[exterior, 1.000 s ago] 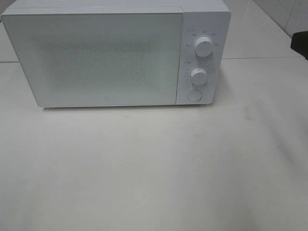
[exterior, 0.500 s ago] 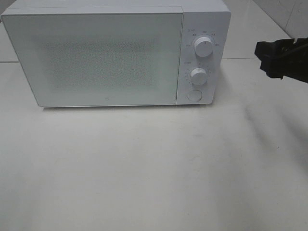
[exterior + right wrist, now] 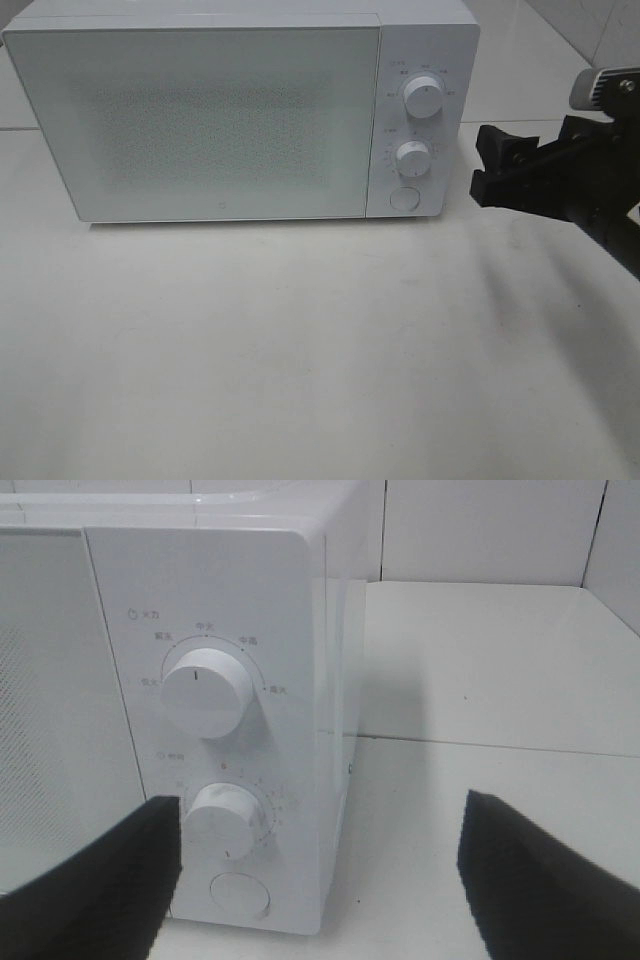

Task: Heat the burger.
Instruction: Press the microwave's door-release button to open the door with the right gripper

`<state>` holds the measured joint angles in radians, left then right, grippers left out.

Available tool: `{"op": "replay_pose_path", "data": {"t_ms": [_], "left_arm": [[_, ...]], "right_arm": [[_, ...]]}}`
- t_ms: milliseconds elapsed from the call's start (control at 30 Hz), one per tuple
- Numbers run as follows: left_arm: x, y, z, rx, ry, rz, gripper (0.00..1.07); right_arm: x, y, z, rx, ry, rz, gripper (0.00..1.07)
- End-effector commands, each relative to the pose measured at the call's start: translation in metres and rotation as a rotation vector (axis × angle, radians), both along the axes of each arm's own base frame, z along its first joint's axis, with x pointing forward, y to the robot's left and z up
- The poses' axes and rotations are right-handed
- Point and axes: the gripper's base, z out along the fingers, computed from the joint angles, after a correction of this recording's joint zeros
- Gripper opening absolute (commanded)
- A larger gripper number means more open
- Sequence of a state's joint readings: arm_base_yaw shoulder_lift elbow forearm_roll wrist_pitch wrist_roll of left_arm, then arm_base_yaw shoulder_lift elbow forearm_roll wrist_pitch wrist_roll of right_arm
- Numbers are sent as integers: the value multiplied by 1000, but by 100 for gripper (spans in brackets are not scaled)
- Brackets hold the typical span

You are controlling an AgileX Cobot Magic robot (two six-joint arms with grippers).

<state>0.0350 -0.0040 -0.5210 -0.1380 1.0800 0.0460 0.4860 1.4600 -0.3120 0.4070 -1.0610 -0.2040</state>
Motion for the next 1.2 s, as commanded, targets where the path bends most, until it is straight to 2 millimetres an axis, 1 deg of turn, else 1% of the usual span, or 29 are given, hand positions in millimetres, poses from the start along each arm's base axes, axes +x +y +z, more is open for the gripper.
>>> {"op": "replay_pose_path", "data": {"t_ms": [33,100,133,167,333,367,433,467,533,633,700,800,1000,1100,1167,1200], "left_arm": [[0,0,0,-5,-12,-3,84],[0,0,0,-5,-12,-3,84],[0,0,0,-5,-12,-3,84],[0,0,0,-5,-12,-3,84],[0,0,0,-5,-12,-3,84],[0,0,0,-5,-12,-3,84],[0,0,0,-5,-12,-3,84],[0,0,0,-5,-12,-3,84],[0,0,0,-5,-12,-3,84],[0,0,0,-5,-12,-3,84],[0,0,0,-5,-12,-3,84],[0,0,0,-5,-12,-3,84],[0,0,0,-5,-12,-3,84],[0,0,0,-5,-12,-3,84],[0,0,0,-5,-12,-3,84],[0,0,0,-5,-12,-3,84]], "right_arm": [[-1,8,-6,11,-39,-63,75],[-1,9,-9,13,-42,-78,75],[-3,14,-15,9,-42,-93,75],[-3,14,-15,9,-42,-93,75],[-9,31,-28,-14,-48,-86,75],[-9,31,-28,-14,-48,-86,75],[-10,40,-34,-12,-28,-97,75],[-10,40,-34,-12,-28,-97,75],[-10,55,-39,-5,-8,-95,75],[-10,58,-40,-7,-4,-89,75],[-10,66,-44,-12,2,-69,75],[-10,71,-48,-22,11,-57,75],[-10,71,-51,-30,23,-56,75],[-10,71,-51,-17,22,-58,75],[-10,71,-51,48,31,-65,75],[-10,71,-51,48,31,-65,75]]}}
